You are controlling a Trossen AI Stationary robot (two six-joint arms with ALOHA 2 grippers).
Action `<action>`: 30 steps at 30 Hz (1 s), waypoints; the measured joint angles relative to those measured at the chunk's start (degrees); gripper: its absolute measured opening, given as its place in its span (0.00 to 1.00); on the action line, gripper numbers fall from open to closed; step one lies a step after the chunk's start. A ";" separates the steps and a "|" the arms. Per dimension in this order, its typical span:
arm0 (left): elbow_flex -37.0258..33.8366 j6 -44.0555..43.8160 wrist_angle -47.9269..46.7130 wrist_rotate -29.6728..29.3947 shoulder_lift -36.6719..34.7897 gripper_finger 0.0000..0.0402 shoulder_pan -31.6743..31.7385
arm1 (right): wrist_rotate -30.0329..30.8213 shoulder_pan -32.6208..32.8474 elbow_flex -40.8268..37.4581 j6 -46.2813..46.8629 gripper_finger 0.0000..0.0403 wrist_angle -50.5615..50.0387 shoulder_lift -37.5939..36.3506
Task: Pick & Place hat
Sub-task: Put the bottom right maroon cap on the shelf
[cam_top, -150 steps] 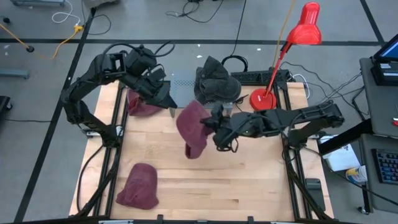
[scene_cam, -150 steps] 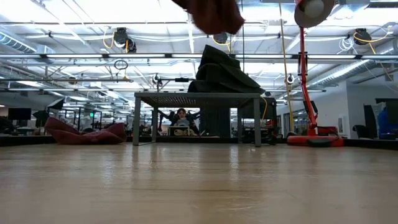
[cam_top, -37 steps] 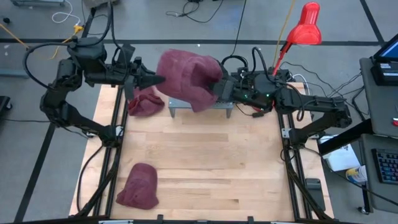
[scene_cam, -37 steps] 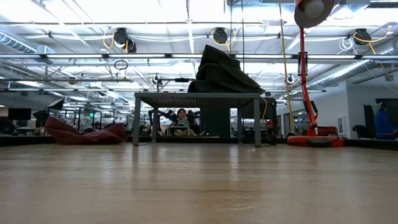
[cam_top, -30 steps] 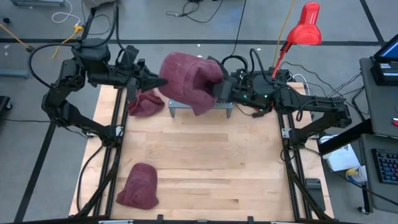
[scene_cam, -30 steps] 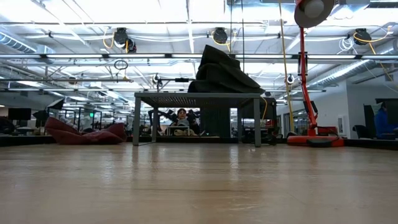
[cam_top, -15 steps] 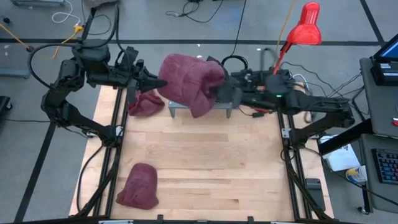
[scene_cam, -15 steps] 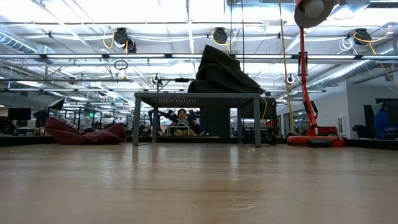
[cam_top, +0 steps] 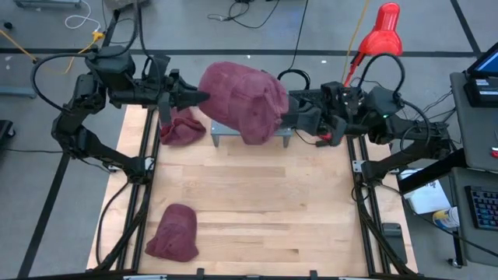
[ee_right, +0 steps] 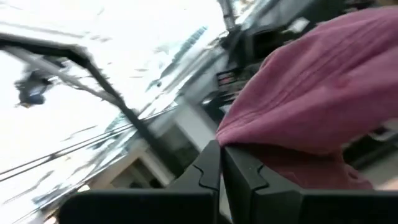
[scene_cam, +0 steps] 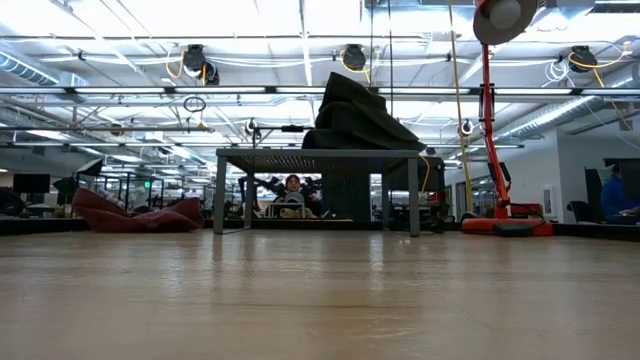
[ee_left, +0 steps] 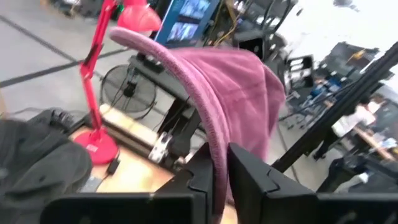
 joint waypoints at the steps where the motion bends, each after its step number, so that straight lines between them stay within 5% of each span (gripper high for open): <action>1: 0.00 -0.11 0.94 0.43 0.00 0.13 0.00 | -1.10 0.02 0.00 0.00 0.00 0.62 0.00; 7: 0.00 0.58 -0.14 0.72 0.00 0.23 0.00 | -6.50 0.02 -0.07 -0.39 0.00 4.47 -0.48; 17: 0.00 2.41 -11.28 -0.99 0.17 0.36 0.00 | -7.31 -0.13 -0.07 -2.71 0.00 4.20 -4.01; 30: -0.02 1.99 -4.61 -1.57 -1.18 0.38 -2.10 | -6.42 -6.24 0.02 -3.23 0.00 1.36 -1.13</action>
